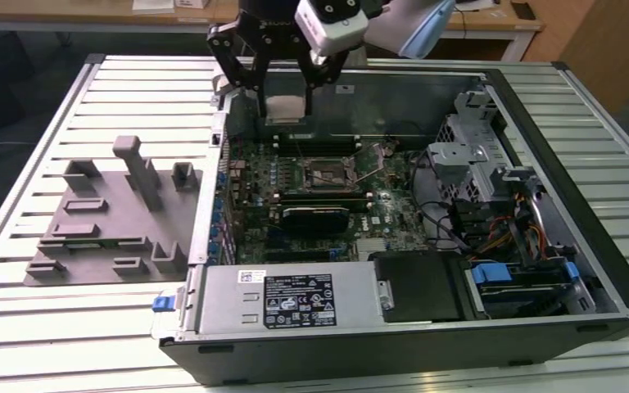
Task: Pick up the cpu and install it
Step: 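Pick up the cpu and move it towards the insertion slot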
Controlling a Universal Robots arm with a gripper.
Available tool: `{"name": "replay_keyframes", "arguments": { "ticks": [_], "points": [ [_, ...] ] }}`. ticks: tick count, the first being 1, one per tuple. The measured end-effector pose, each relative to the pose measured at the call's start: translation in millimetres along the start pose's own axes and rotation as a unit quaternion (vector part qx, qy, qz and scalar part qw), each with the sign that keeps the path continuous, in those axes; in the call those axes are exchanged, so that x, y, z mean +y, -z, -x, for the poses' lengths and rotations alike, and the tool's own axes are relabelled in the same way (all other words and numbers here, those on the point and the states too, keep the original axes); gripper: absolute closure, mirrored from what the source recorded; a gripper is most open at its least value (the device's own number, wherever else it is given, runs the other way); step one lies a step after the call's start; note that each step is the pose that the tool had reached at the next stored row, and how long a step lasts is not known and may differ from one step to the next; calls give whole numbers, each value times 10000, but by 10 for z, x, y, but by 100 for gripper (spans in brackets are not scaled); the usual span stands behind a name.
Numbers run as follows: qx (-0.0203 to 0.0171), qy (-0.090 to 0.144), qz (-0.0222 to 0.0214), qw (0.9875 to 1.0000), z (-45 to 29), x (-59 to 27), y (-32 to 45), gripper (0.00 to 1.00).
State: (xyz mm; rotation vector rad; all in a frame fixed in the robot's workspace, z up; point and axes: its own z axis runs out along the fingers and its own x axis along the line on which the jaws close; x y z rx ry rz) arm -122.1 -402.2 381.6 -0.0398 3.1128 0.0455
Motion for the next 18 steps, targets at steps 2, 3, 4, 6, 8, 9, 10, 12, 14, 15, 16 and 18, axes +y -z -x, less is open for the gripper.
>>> {"name": "replay_keyframes", "arguments": {
  "ticks": [2,3,4,6,8,9,10,12,14,15,16,18],
  "points": [
    [-1,0,1,10000,34,-2,-35,45],
    [-1,0,0,10000,48,-2,-52,45],
    [0,0,0,10000,62,-2,-69,45],
    [0,0,-1,10000,92,-2,-103,45],
    [0,0,-1,10000,127,-1,-136,45],
    [0,0,-1,10000,148,0,-155,45],
    [0,0,0,10000,168,0,-172,45],
    [0,0,0,10000,207,2,-206,45],
    [0,0,0,10000,249,5,-240,45],
    [0,0,0,10000,272,7,-259,45],
    [0,0,0,10000,292,10,-276,45],
    [0,0,-1,10000,332,18,-313,45]
  ]
}}
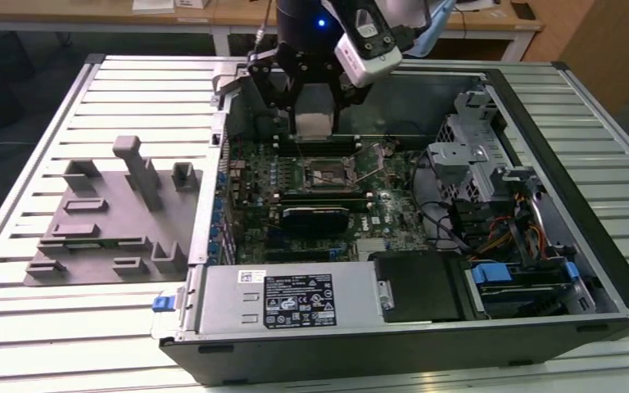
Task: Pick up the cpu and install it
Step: 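Pick up the cpu and move it towards the insertion slot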
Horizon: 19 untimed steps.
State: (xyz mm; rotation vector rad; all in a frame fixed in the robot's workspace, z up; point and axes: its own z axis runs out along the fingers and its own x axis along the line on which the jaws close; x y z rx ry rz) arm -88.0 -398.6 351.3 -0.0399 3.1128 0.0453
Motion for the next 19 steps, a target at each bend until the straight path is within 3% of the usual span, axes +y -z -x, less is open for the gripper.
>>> {"name": "replay_keyframes", "arguments": {
  "ticks": [10,19],
  "points": [
    [0,0,0,10000,189,75,-154,45],
    [0,0,1,10000,307,158,-281,45]
  ]
}}
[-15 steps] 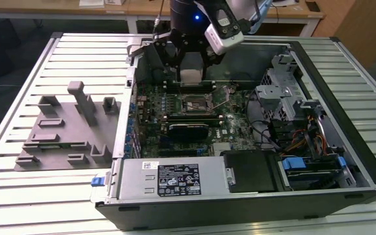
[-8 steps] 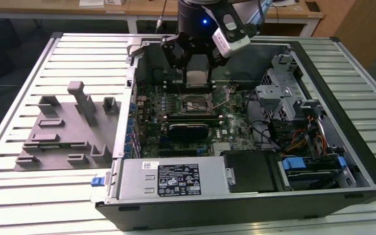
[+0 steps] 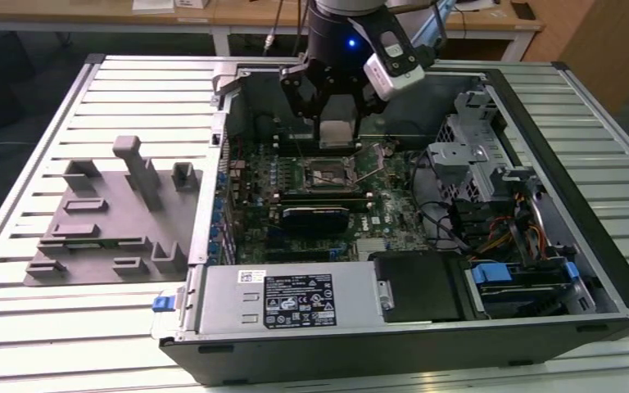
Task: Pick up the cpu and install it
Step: 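Pick up the cpu and move it towards the insertion slot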
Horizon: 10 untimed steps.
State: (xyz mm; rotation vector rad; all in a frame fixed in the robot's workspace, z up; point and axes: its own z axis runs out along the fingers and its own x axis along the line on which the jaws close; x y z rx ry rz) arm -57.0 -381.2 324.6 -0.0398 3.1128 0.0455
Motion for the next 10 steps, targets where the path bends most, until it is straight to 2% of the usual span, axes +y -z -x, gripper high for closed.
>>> {"name": "replay_keyframes", "arguments": {
  "ticks": [5,10],
  "points": [
    [0,0,-1,10000,34,66,-74,45],
    [0,0,0,10000,39,164,-152,45]
  ]
}}
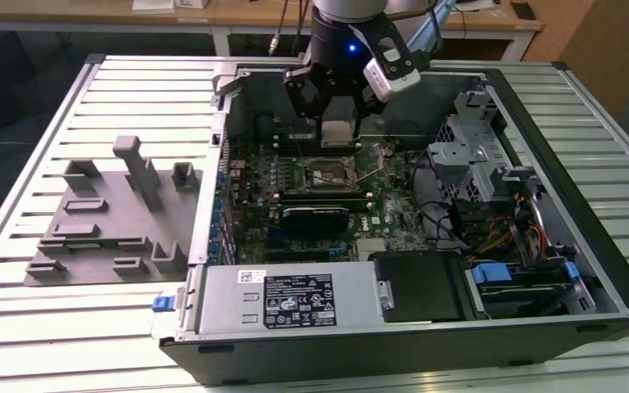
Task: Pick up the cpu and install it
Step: 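Pick up the cpu and move it towards the insertion slot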
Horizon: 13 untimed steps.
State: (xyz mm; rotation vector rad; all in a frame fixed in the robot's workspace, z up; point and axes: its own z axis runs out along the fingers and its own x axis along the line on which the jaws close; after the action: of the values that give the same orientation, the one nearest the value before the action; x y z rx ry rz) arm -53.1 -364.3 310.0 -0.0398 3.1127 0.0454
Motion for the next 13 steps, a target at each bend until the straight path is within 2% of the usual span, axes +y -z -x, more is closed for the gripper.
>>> {"name": "replay_keyframes", "arguments": {
  "ticks": [6,13],
  "points": [
    [0,0,0,10000,0,90,-99,45],
    [0,0,0,10000,6,145,-215,45]
  ]
}}
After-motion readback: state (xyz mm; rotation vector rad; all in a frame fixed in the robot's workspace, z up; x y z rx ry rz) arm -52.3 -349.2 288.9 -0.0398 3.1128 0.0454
